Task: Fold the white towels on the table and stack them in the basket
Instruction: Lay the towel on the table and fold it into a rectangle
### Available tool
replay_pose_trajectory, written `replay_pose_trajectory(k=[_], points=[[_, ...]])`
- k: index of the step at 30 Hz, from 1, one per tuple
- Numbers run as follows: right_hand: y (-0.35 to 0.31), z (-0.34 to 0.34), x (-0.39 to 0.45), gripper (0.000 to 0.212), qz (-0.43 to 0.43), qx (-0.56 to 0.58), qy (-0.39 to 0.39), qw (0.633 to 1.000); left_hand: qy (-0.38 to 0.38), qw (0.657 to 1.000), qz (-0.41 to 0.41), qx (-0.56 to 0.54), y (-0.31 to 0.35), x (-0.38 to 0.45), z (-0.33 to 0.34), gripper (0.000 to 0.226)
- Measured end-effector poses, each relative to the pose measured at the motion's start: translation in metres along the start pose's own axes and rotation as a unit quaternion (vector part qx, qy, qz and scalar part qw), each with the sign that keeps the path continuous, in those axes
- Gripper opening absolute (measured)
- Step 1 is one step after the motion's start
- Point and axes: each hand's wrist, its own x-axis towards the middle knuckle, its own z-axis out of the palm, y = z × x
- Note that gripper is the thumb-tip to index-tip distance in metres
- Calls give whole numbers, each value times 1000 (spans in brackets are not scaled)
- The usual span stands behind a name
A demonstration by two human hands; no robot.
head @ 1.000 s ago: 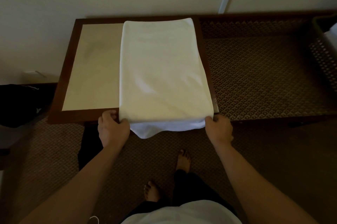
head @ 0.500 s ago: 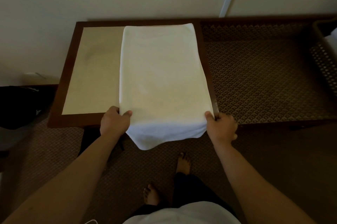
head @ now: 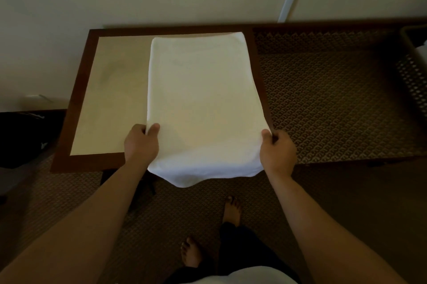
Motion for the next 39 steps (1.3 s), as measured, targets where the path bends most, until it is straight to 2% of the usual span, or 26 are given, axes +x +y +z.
replay_pose_trajectory(k=[2,4,6,9,12,14,16,18,22,24,25,26,27,29,30,32,33,39], points=[[3,5,-3,25,12,-44,7,999,19,998,20,60,-5,-2,7,40],[2,9,0,26,28,-57,3,998,35,996,5,80,-2,-3,11,41],[-4,11,7,27,29,-62,-3,998,46,997,-12,65,4,2,12,41],[-16,18,27,40,-26,-82,-22,996,41,999,10,27,19,14,9,53],[-30,20,49,36,-58,-40,-77,995,34,999,10,2,27,29,9,58],[-29,19,55,33,-88,-45,-57,993,47,999,14,11,23,33,12,53],[-19,22,54,32,-99,-81,-26,991,74,994,52,59,12,32,18,51],[-10,27,51,31,-87,-106,-9,990,92,987,87,98,6,28,23,50],[-12,34,49,23,-58,-108,17,992,101,984,91,112,7,26,26,43],[-17,34,45,22,-77,-153,82,982,134,979,99,120,6,24,23,39],[-22,33,41,30,-99,-178,105,973,158,970,120,137,7,21,23,39],[-27,34,35,38,-144,-192,96,966,167,960,163,153,10,15,24,39],[-33,37,28,45,-200,-208,44,956,146,949,221,169,15,10,28,40],[-35,49,17,58,-289,-267,-101,914,31,920,321,225,20,2,41,50],[-32,53,16,64,-303,-297,-155,892,-24,902,338,268,18,0,47,58],[-20,51,24,71,-281,-351,-193,872,-62,887,319,328,5,6,50,68],[-13,47,30,72,-254,-372,-192,872,-58,892,294,338,-2,11,47,69],[10,18,55,65,-59,-342,-179,920,-23,939,140,314,-19,19,24,65]])
